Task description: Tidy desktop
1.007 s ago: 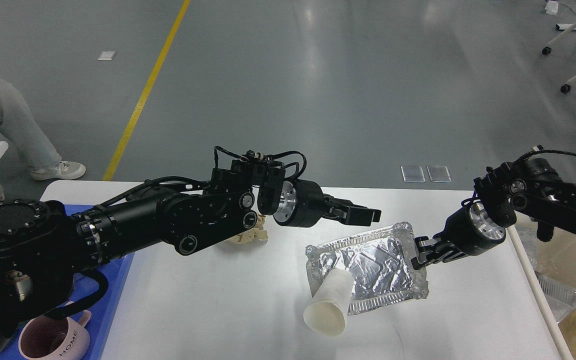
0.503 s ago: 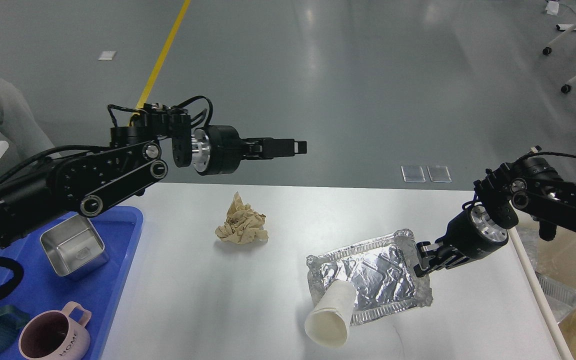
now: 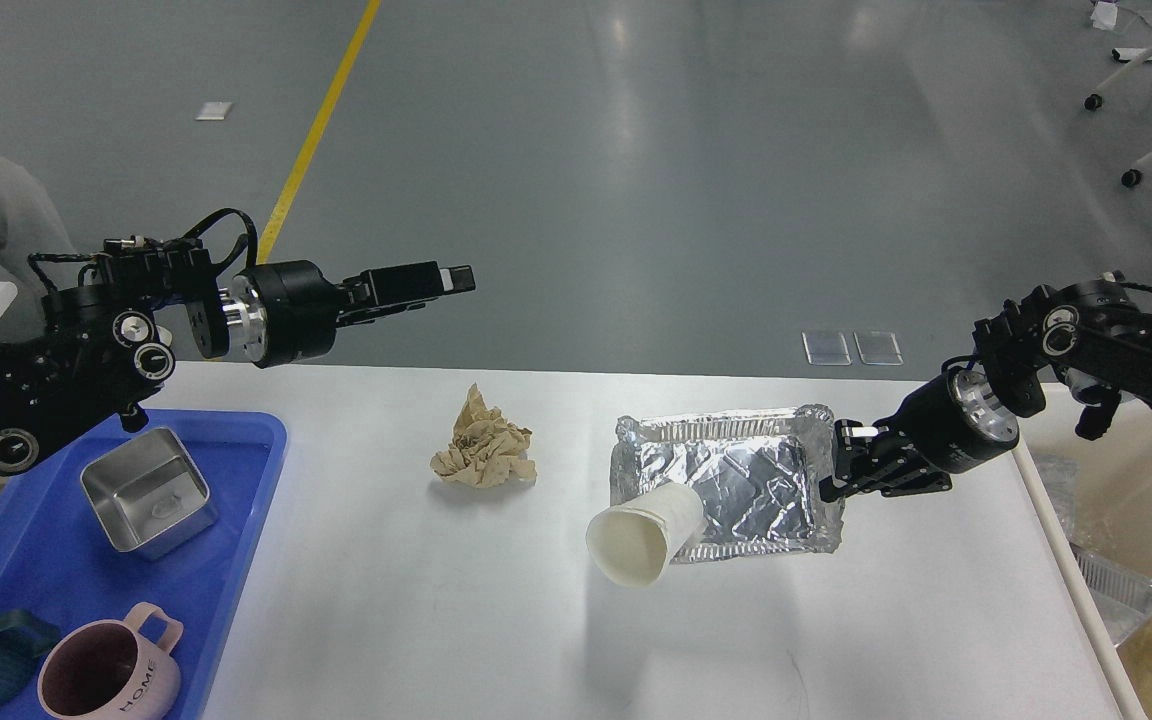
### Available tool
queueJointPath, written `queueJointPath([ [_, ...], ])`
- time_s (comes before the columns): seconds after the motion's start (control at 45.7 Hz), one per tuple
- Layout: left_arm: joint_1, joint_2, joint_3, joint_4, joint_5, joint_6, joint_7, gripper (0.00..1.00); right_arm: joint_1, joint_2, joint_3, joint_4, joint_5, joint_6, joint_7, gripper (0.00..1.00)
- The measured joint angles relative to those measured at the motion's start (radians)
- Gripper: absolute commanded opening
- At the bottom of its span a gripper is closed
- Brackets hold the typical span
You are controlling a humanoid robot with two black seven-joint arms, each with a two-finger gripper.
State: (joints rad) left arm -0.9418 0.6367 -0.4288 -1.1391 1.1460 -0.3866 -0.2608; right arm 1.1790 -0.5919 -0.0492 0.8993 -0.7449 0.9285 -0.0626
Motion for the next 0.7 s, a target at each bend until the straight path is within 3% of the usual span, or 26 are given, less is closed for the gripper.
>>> queueJointPath([
  [0.394,0.060,0.080,-0.155,-0.019,-0.047,-0.010,-0.002,0.92,0.001,0.006,-0.002,-0.038,0.087,0.009,-0.024,0.00],
  [0.7,0.059,0.302,-0.399,-0.020,-0.314,-0.101,-0.001,0.92,-0.005,0.006,-0.003,-0.042,0.086,0.009,-0.028,0.00],
])
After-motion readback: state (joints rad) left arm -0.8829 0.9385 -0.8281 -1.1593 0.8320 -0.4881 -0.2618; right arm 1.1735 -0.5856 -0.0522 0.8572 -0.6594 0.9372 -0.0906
